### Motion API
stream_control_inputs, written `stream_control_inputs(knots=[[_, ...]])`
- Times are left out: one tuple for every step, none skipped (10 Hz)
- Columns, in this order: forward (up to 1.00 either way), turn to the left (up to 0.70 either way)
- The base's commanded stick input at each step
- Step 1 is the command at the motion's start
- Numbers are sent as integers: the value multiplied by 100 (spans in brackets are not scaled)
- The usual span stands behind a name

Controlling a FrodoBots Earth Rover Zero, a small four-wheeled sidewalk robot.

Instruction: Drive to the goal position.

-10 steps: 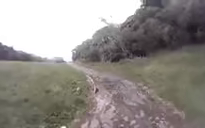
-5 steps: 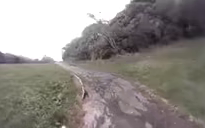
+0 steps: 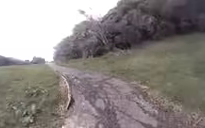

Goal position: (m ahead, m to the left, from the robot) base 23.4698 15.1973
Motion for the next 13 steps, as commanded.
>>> stream_control_inputs(knots=[[85, 0], [85, 15], [85, 27], [85, 27], [85, 12], [85, 0], [85, 0], [85, 15], [85, 27], [85, 27], [85, 27], [85, 27], [85, 27]])
